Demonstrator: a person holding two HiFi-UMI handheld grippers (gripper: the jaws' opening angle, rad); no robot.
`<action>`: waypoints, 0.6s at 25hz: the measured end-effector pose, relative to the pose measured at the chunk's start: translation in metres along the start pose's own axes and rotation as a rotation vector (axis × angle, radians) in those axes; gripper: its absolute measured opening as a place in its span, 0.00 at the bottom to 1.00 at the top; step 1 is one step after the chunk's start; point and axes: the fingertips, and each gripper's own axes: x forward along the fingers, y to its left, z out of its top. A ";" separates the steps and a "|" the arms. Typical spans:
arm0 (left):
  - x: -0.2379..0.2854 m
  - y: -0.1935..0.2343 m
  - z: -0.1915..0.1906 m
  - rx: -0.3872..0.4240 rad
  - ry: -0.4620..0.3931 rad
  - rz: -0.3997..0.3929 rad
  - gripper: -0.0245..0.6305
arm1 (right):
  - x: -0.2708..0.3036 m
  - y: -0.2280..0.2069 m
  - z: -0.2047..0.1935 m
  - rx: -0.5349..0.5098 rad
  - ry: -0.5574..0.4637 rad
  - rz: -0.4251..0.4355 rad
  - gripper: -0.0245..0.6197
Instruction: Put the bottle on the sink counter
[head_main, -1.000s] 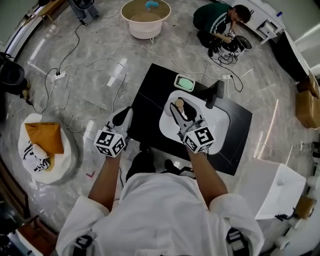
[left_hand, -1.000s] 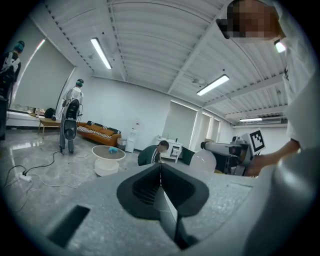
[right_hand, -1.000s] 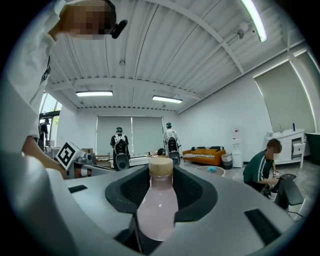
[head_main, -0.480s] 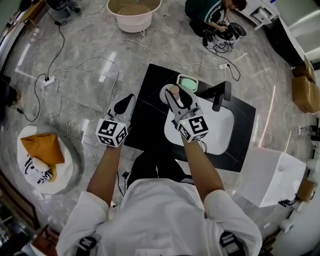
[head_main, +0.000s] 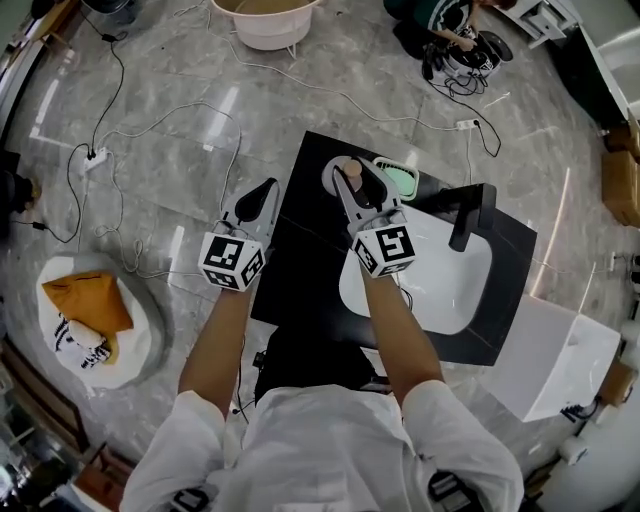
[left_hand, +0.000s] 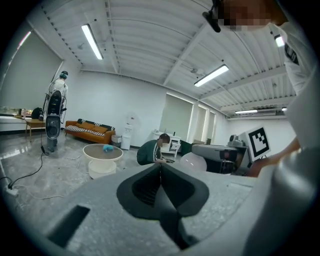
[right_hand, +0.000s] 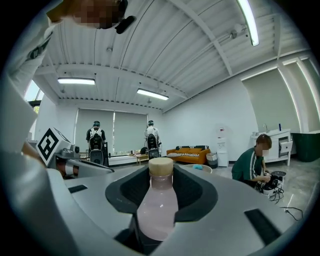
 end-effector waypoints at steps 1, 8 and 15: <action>0.007 0.004 -0.004 -0.003 0.004 -0.001 0.06 | 0.007 -0.004 -0.007 0.003 0.003 -0.003 0.26; 0.035 0.025 -0.024 -0.002 0.012 0.000 0.06 | 0.048 -0.018 -0.044 -0.018 0.010 -0.001 0.26; 0.042 0.040 -0.032 -0.004 0.015 -0.003 0.06 | 0.072 -0.024 -0.064 -0.038 0.024 -0.007 0.26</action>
